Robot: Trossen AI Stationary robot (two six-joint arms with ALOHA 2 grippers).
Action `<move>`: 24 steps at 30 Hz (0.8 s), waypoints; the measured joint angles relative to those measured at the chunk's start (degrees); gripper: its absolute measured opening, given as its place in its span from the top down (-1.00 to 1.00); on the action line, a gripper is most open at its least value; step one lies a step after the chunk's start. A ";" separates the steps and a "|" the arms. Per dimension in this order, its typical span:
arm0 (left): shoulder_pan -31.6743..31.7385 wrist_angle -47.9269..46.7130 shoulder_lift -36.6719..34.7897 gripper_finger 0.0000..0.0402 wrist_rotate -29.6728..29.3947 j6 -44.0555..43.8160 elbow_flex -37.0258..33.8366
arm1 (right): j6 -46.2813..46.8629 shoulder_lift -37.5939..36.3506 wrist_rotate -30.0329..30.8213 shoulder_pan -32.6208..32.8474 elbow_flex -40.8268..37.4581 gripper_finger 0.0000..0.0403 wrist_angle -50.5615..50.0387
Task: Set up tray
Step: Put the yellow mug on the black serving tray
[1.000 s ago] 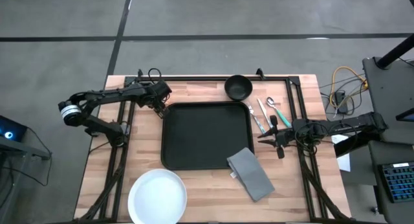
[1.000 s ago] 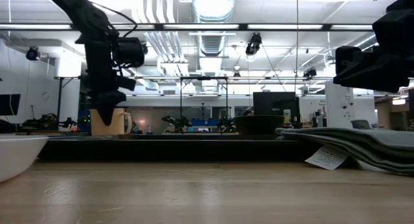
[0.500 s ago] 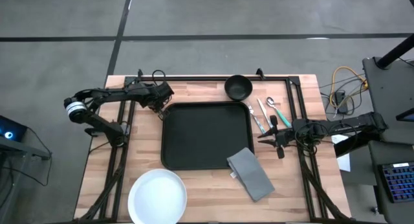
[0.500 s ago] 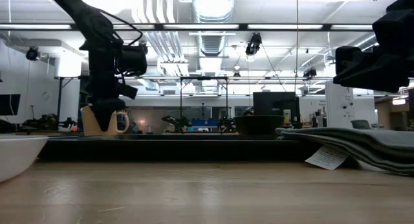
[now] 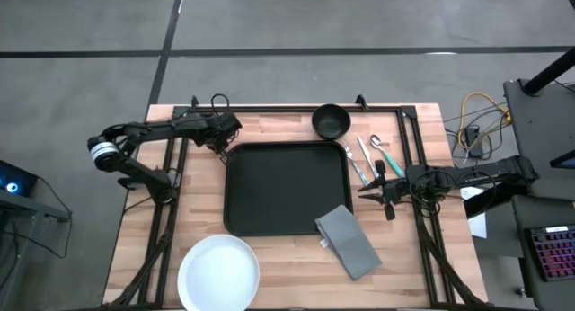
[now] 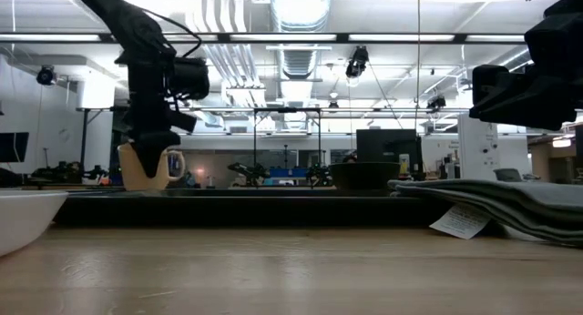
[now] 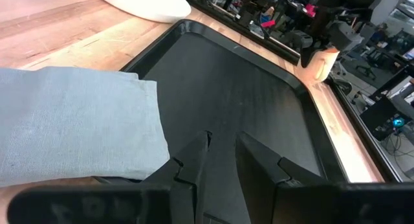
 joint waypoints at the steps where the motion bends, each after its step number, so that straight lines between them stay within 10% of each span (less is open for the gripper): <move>1: 0.00 -0.95 -0.16 0.99 0.09 0.02 0.60 | 0.06 0.00 -0.02 0.00 0.00 0.66 0.00; 24: -9.73 -3.58 -0.84 1.00 7.08 -2.02 7.78 | 0.06 -0.02 -0.01 0.02 0.00 0.66 -0.01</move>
